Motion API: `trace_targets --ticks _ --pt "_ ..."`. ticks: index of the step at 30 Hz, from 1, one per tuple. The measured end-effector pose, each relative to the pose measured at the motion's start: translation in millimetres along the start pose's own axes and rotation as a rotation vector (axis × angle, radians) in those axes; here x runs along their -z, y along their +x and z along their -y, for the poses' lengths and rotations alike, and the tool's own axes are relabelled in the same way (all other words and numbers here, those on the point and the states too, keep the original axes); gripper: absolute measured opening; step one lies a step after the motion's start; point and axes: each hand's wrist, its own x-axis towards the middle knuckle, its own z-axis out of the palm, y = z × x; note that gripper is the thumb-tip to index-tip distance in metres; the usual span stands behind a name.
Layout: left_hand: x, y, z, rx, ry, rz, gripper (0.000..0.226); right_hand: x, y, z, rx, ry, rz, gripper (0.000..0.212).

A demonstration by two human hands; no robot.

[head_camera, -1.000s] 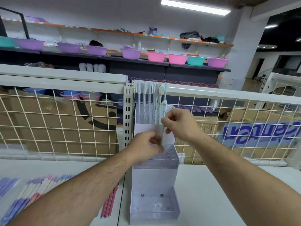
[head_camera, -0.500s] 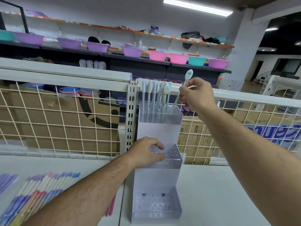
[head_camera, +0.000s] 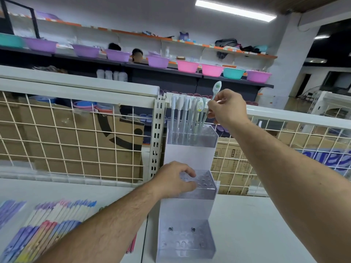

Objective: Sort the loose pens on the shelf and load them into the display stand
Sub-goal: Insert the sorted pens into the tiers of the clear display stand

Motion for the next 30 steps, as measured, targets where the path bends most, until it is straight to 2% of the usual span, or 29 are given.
trace_targets --ticks 8,14,30 --pt "0 0 1 -0.005 0.003 -0.003 0.029 -6 1 -6 0.015 -0.104 0.025 0.007" --pt "0 0 0 -0.012 0.006 -0.001 0.028 -14 -2 -17 -0.038 -0.215 0.185 0.005" --pt "-2 1 0 -0.041 0.01 -0.014 0.026 -12 -30 -39 0.051 -0.265 0.082 0.012"
